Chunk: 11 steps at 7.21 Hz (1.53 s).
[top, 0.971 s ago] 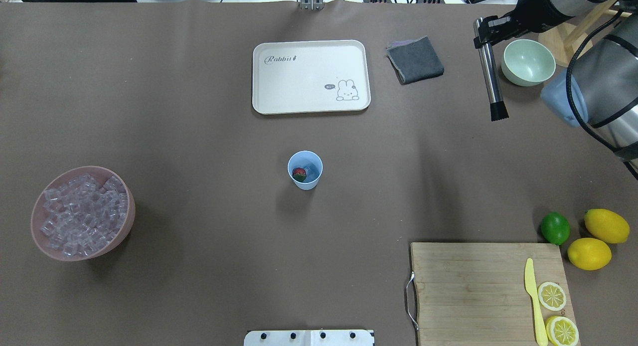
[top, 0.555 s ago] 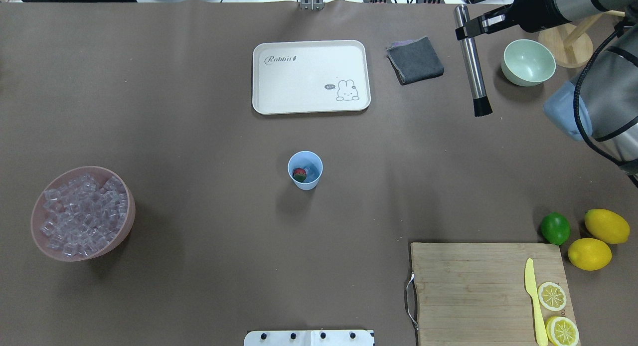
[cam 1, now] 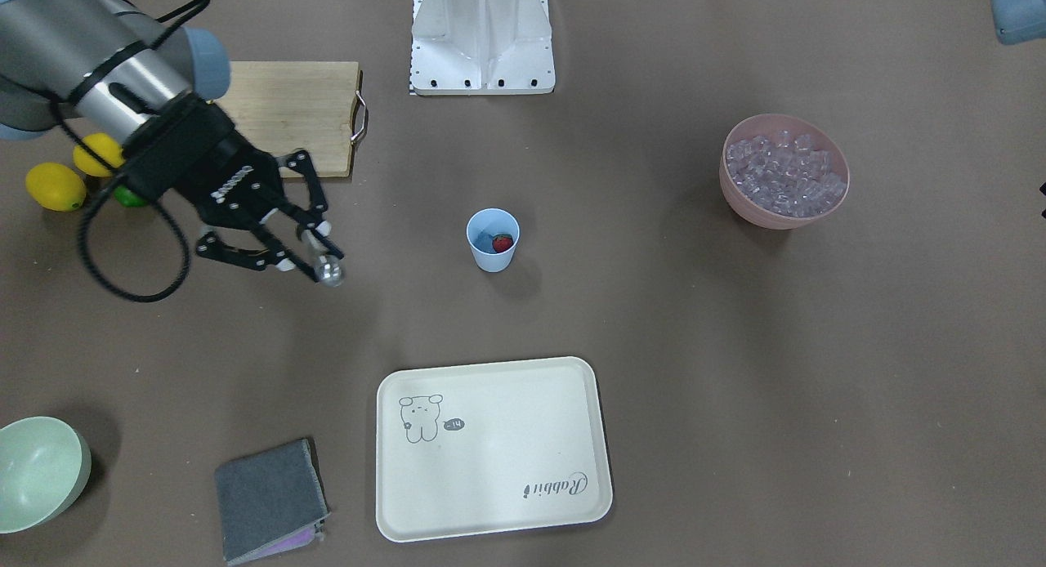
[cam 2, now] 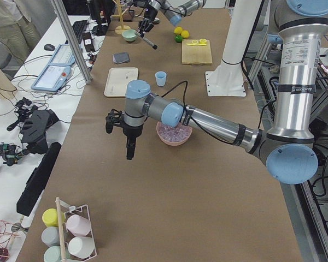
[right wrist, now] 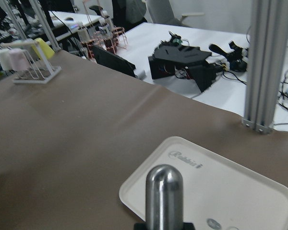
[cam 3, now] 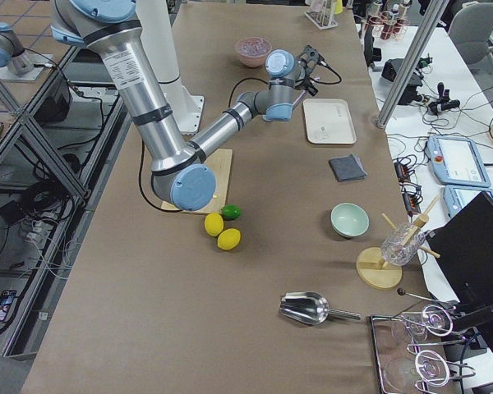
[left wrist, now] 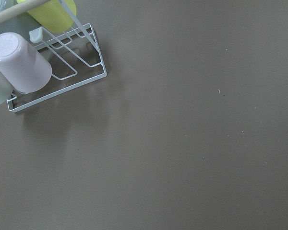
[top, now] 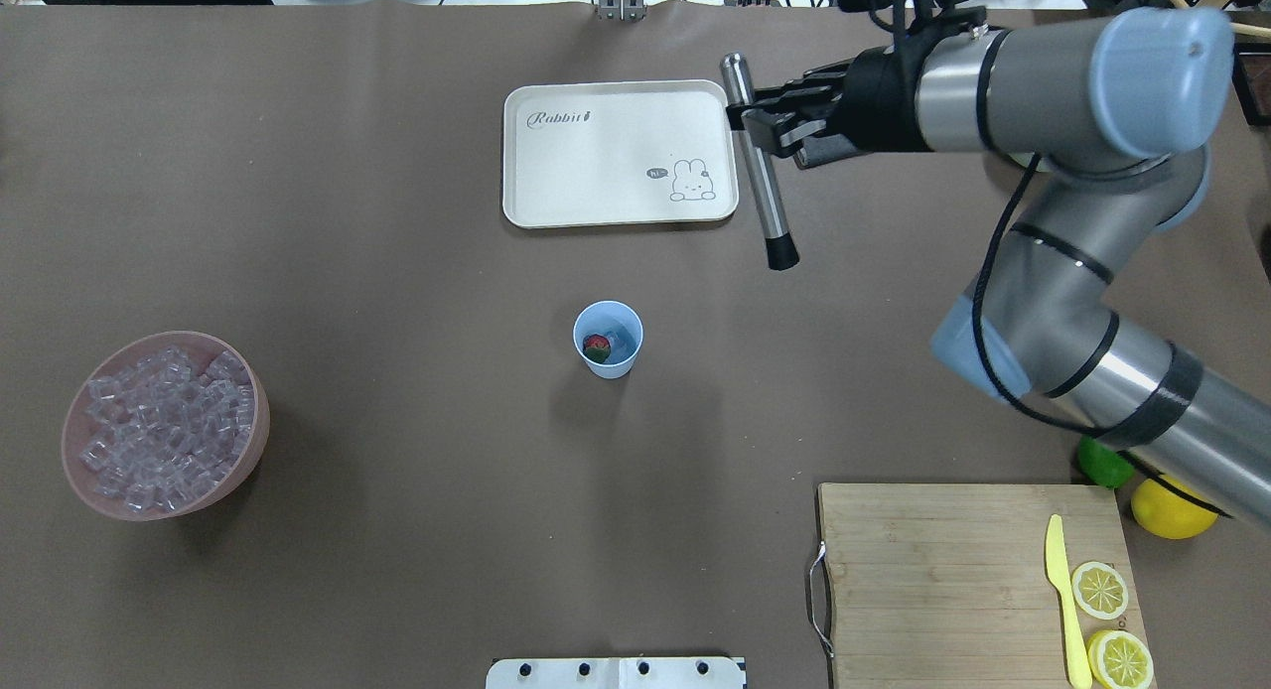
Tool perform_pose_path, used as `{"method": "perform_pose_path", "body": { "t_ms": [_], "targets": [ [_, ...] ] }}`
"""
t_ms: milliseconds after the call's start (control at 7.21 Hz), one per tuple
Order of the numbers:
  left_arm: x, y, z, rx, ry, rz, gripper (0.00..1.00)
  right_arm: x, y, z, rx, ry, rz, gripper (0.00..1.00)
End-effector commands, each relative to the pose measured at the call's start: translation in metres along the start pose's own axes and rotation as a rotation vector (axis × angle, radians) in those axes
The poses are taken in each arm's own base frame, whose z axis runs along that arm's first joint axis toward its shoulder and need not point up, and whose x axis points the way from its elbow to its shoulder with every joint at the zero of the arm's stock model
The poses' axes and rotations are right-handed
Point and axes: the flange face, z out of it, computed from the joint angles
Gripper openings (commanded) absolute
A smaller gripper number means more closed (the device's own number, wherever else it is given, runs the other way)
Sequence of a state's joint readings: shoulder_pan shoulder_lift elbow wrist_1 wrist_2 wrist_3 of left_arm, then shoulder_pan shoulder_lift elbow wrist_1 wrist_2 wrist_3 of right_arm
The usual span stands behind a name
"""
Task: Mash ice and strawberries in cup
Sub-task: 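Carry the muddler over the blue cup and lower it in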
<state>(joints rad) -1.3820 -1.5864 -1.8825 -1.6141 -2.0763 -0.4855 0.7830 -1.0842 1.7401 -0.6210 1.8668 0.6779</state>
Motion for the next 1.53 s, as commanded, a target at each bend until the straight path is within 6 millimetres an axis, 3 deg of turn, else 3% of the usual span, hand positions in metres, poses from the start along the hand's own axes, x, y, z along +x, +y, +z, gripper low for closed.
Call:
{"method": "perform_pose_path", "body": {
  "t_ms": [0, 277, 416, 694, 1110, 1387],
  "targets": [
    [-0.020, 0.002, -0.002, 0.001, -0.010, -0.036, 0.98, -0.066, 0.024, 0.017, 0.192, -0.093, -0.014, 0.00],
    [-0.029, 0.004, 0.005, -0.012, -0.019, -0.048, 0.98, -0.093, 0.064, 0.039, 0.299, -0.137, 0.014, 0.00],
    [-0.031, 0.005, 0.007, -0.017, -0.021, -0.050, 0.98, -0.098, 0.074, 0.061, 0.328, -0.163, 0.022, 0.00],
    [-0.033, 0.006, 0.009, -0.022, -0.024, -0.053, 0.98, -0.094, 0.077, 0.081, 0.363, -0.180, 0.013, 0.00],
    [-0.032, 0.008, 0.015, -0.054, 0.016, -0.061, 0.98, -0.084, 0.070, 0.081, 0.373, -0.149, -0.006, 0.00],
    [-0.031, 0.009, 0.015, -0.061, 0.028, -0.060, 0.98, -0.083, 0.088, 0.094, 0.339, -0.142, -0.005, 0.00]
  ]
}}
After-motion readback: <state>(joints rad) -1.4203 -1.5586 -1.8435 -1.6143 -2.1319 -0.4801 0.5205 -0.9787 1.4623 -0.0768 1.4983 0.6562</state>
